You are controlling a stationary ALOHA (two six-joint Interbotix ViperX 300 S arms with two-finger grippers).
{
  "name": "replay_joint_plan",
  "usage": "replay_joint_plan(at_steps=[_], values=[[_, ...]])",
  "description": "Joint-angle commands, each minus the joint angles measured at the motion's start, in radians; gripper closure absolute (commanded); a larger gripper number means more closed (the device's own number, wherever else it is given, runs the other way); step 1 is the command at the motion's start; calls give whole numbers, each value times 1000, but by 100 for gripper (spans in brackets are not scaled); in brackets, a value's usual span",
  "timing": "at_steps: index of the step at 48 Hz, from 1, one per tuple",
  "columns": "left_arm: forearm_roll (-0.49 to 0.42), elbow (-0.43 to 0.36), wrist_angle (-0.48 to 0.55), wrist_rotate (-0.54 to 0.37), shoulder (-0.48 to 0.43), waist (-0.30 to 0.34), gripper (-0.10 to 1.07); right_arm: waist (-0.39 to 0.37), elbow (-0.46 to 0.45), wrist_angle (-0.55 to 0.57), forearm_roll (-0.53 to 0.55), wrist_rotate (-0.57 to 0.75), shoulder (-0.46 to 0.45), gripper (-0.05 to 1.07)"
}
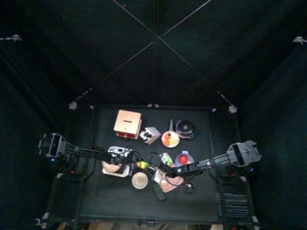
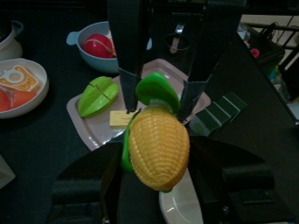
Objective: Peel corn husk and drop corn husk
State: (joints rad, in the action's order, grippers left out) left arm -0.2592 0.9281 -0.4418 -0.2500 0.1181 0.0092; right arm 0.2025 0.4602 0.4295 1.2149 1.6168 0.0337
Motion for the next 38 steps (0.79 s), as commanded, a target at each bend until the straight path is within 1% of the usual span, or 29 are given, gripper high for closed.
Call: replay_joint_plan(at_steps=[1, 12, 29, 33, 38], values=[[0, -9, -6, 2, 21, 3, 21, 6, -6, 15, 0, 2, -44, 63], [0, -9, -6, 3, 21, 3, 21, 15, -5, 43, 3, 2, -46, 64], [0, -8, -6, 2, 21, 3, 21, 21, 5, 44, 5, 2, -58, 65], [0, -8, -6, 2, 21, 3, 21, 23, 6, 48, 3, 2, -60, 67], [0, -9, -6, 2, 21, 3, 21, 23, 8, 51, 3, 3, -60, 74]])
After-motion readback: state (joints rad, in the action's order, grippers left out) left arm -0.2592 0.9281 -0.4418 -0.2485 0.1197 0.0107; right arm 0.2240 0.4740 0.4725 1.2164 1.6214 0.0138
